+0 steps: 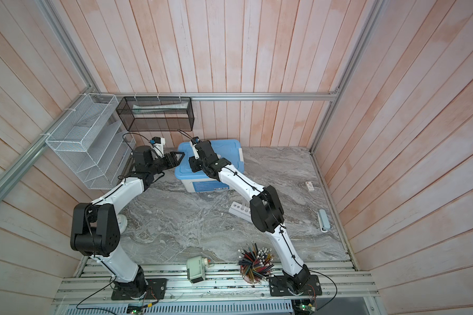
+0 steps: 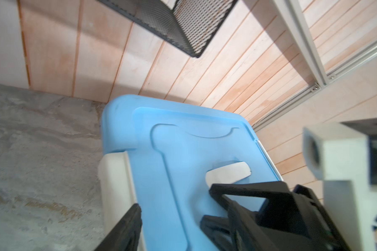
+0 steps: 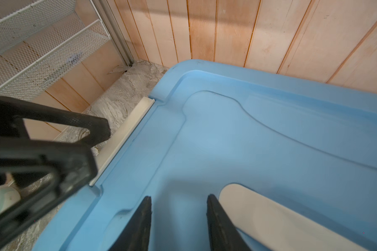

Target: Organize the chemistry lab equipment

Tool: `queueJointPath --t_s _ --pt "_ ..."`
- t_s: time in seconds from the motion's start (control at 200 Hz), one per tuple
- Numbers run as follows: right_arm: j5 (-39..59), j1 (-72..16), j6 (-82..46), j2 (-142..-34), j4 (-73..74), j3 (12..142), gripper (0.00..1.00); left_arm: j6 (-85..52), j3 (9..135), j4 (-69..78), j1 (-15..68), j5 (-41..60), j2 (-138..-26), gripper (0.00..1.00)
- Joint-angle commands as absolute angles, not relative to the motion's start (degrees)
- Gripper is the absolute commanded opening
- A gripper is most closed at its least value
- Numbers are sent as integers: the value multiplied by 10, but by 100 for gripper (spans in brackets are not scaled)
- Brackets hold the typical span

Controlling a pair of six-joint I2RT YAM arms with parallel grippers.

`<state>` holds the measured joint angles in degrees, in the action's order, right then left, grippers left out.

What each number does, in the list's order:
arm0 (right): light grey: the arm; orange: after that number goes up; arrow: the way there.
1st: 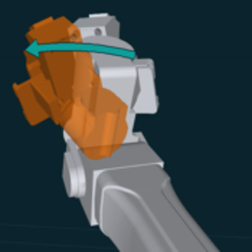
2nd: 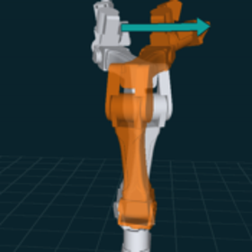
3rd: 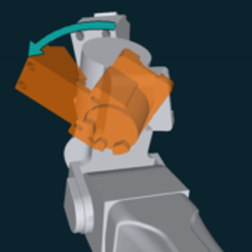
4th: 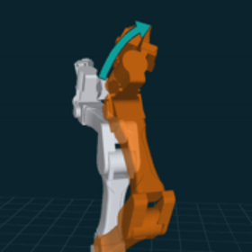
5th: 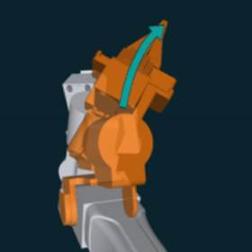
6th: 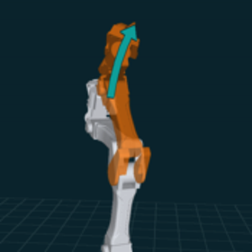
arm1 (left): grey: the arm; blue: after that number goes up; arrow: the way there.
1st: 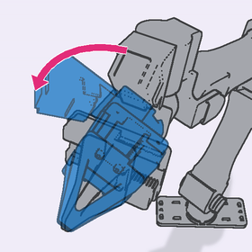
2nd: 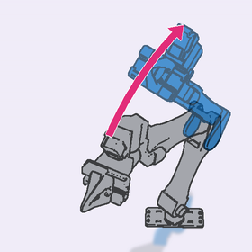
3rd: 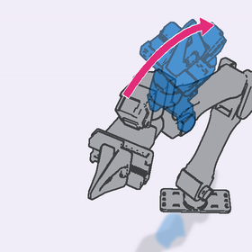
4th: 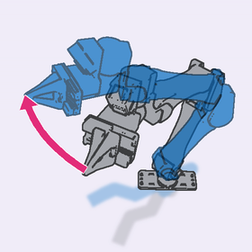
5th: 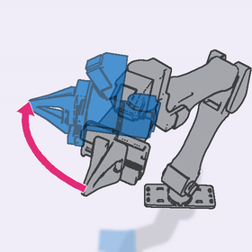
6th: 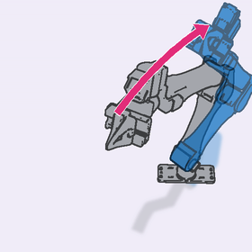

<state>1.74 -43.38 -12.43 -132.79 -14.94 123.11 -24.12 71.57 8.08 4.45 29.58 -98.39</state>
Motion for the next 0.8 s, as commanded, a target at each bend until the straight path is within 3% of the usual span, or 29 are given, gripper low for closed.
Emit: queueJointPath --t_s 0.0,0.395,0.795 --pt "41 -442 -140 -1340 -209 1202 43 -204 735 50 51 283 -968 65" --pt "45 -440 -143 -1330 -195 1181 43 -196 726 37 46 243 -936 72" --pt "50 -424 -148 -1293 -175 1155 43 -228 583 184 -4 208 -829 82"
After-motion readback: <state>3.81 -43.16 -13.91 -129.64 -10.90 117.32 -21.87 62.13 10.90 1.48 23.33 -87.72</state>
